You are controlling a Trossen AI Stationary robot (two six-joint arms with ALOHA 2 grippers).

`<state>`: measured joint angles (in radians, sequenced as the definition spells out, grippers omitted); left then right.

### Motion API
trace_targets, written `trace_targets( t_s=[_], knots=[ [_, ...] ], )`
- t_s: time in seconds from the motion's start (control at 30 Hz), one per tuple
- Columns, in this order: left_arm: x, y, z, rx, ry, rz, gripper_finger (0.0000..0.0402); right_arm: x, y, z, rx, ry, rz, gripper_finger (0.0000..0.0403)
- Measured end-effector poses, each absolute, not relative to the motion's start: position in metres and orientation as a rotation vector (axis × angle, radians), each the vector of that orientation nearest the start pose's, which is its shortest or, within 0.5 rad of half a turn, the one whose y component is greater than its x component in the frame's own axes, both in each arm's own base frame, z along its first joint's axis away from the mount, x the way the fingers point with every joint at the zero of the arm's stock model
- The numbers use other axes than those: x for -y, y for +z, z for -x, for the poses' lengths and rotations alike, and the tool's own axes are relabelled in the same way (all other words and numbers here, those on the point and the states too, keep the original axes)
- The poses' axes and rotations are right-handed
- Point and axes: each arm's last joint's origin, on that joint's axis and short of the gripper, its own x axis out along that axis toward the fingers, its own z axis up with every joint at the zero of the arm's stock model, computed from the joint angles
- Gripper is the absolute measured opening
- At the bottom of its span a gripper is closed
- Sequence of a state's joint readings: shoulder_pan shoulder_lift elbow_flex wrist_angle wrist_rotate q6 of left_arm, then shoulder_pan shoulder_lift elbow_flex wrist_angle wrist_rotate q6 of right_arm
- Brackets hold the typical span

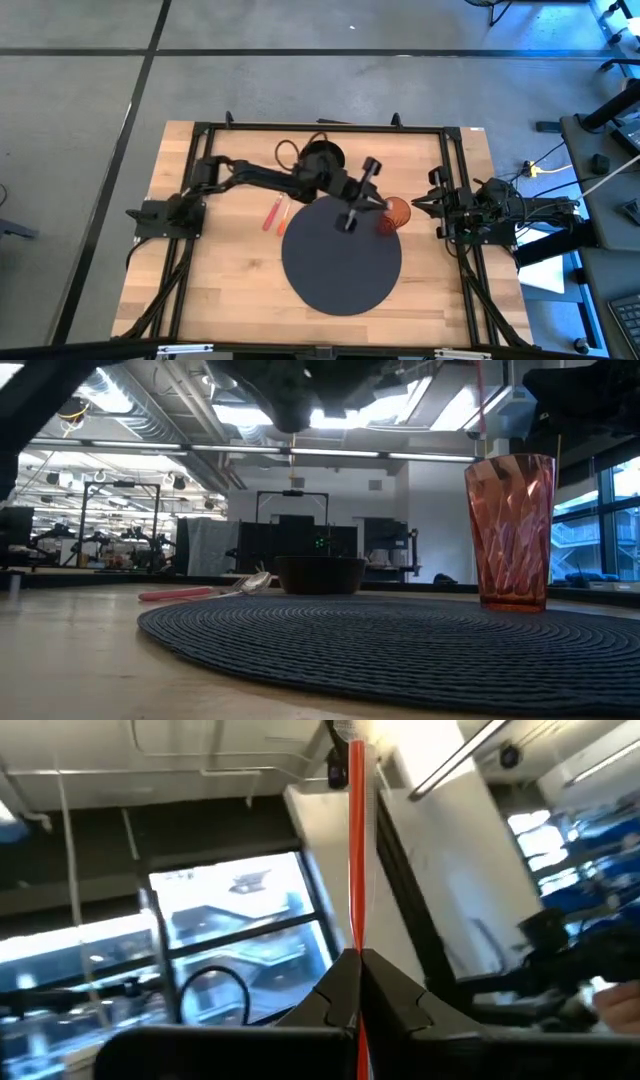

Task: Pick & Place Utensil
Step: Put the orange straw into the brown glass on the gray mat

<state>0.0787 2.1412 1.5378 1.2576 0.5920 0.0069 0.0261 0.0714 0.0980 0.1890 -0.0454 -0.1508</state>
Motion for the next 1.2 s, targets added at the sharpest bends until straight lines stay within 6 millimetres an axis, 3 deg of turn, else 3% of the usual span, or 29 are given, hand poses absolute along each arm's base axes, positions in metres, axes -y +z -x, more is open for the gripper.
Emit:
trace_targets(
  t_s=[0.33, 1.1, 1.2],
  knots=[
    [-0.028, 0.268, -0.504, 0.595, -0.541, -0.156, 0.0001, -0.004, 0.208, -0.095, 0.208, 0.055, 0.159, 0.0028],
    [-0.042, 0.249, -0.515, 0.411, -0.481, -0.127, 0.0002, -0.004, 0.208, -0.095, 0.206, 0.055, 0.159, 0.0028],
    [-0.043, 0.239, -0.518, 0.399, -0.485, -0.134, 0.0002, -0.004, 0.208, -0.095, 0.206, 0.056, 0.159, 0.0028]
  ],
)
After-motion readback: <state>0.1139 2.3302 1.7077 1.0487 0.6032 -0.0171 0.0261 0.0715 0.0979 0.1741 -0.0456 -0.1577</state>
